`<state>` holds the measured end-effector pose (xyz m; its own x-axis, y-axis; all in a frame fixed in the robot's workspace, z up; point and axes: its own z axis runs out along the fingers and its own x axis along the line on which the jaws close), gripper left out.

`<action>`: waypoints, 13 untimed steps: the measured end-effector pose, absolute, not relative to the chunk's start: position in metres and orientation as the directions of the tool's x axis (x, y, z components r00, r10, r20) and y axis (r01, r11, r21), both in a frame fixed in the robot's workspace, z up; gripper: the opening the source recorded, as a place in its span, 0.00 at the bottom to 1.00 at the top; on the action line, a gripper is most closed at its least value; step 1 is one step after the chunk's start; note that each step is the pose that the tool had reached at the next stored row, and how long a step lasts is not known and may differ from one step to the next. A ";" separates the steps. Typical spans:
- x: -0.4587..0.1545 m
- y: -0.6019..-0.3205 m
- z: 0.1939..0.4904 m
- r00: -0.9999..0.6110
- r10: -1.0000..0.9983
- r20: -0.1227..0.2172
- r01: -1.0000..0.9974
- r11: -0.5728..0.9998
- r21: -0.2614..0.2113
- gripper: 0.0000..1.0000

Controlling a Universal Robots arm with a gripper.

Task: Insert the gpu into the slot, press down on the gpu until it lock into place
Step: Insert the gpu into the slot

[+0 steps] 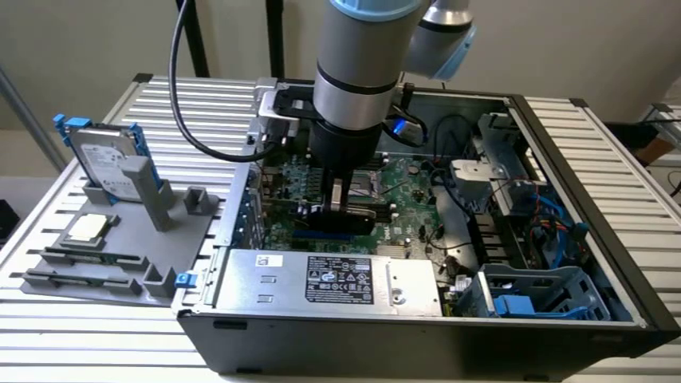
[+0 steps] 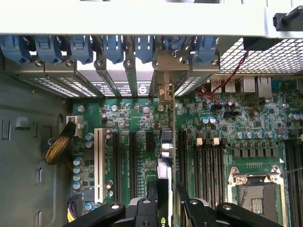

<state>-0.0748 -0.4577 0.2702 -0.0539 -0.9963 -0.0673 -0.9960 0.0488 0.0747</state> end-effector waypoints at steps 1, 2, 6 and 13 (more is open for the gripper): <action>-0.075 -0.458 0.270 -0.054 -0.996 -0.067 -0.996 0.049 0.075 0.26; -0.075 -0.458 0.270 -0.055 -0.996 -0.068 -0.996 0.050 0.075 0.26; -0.075 -0.458 0.269 -0.059 -0.996 -0.067 -0.996 0.054 0.075 0.26; -0.075 -0.458 0.268 -0.060 -0.996 -0.067 -0.996 0.055 0.075 0.26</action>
